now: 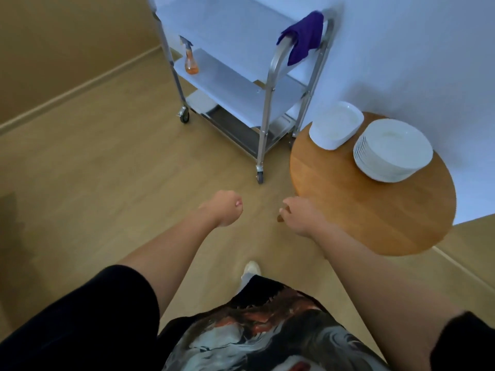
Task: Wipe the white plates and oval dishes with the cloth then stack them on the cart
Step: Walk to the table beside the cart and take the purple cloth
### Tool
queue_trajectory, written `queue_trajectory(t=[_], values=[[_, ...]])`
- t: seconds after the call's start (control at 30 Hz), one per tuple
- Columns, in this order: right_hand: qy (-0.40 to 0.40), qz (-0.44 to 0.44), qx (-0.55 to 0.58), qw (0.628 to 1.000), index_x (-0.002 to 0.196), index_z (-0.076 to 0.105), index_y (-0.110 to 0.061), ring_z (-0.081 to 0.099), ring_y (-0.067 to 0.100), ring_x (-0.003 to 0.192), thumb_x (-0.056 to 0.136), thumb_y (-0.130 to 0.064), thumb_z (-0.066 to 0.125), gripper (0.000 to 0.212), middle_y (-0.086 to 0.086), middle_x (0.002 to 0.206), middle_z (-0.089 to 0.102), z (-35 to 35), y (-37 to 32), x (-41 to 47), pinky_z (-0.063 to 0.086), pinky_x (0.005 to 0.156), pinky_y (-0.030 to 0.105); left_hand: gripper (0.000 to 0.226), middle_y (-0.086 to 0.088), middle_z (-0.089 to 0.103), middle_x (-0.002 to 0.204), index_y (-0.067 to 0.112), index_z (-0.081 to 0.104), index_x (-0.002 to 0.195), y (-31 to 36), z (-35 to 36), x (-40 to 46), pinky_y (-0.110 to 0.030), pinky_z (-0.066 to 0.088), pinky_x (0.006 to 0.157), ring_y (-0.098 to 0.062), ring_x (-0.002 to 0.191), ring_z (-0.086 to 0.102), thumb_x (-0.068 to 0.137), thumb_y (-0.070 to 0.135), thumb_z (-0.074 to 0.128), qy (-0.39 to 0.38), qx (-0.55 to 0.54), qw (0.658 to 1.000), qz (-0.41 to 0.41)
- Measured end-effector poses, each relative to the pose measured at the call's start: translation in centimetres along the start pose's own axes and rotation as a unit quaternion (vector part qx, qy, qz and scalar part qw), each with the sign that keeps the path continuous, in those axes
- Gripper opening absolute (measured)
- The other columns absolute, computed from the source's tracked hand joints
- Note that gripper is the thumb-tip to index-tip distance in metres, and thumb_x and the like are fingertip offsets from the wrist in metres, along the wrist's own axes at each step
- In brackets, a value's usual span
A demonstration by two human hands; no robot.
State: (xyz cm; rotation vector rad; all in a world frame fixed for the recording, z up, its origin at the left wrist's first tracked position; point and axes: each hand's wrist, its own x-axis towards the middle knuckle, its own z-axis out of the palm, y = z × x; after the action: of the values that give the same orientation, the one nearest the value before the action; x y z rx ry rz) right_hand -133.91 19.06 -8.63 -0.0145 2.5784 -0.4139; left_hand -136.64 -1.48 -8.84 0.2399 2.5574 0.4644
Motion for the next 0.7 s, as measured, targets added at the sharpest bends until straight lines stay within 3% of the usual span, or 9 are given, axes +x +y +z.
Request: queue_trajectory(t=[0.13, 0.3, 0.43, 0.7], values=[[-0.004, -0.004, -0.014, 1.0, 0.132, 0.045, -0.006, 0.046, 0.03, 0.12, 0.101, -0.03, 0.033, 0.04, 0.014, 0.133, 0.049, -4.8, -0.2, 5.4, 0.036, 0.097, 0.037, 0.027, -0.014, 0.065, 0.1, 0.005, 0.063, 0.095, 0.7, -4.0, 5.9, -0.038, 0.05, 0.078, -0.033, 0.091, 0.058, 0.093, 0.018, 0.04, 0.015, 0.004, 1.0, 0.009], [0.013, -0.012, 0.005, 1.0, 0.13, 0.047, -0.008, 0.048, 0.027, 0.118, 0.1, -0.027, 0.036, 0.037, 0.012, 0.13, 0.052, -8.7, 0.0, 10.3, 0.04, 0.097, 0.038, 0.027, -0.011, 0.066, 0.099, 0.007, 0.063, 0.095, 1.4, -7.7, 11.2, -0.043, 0.051, 0.083, -0.031, 0.092, 0.06, 0.092, 0.02, 0.04, 0.013, 0.01, 1.0, 0.016], [0.034, -0.001, 0.03, 0.999, 0.123, 0.051, -0.007, 0.051, 0.026, 0.111, 0.1, -0.026, 0.037, 0.033, 0.012, 0.124, 0.056, -11.1, 0.6, 14.1, 0.043, 0.093, 0.038, 0.023, -0.01, 0.064, 0.098, 0.012, 0.061, 0.09, 2.4, -10.8, 15.2, -0.04, 0.05, 0.079, -0.027, 0.086, 0.058, 0.094, 0.019, 0.04, 0.022, -0.002, 0.999, 0.043], [0.098, 0.028, 0.109, 0.989, 0.132, 0.048, -0.009, 0.049, 0.024, 0.121, 0.101, -0.025, 0.039, 0.036, 0.009, 0.132, 0.053, -15.9, -0.3, 22.7, 0.038, 0.098, 0.03, 0.026, -0.016, 0.066, 0.099, 0.002, 0.063, 0.098, 3.4, -18.0, 24.9, -0.039, 0.05, 0.077, -0.025, 0.081, 0.057, 0.095, 0.019, 0.043, 0.055, -0.045, 0.993, 0.089]])
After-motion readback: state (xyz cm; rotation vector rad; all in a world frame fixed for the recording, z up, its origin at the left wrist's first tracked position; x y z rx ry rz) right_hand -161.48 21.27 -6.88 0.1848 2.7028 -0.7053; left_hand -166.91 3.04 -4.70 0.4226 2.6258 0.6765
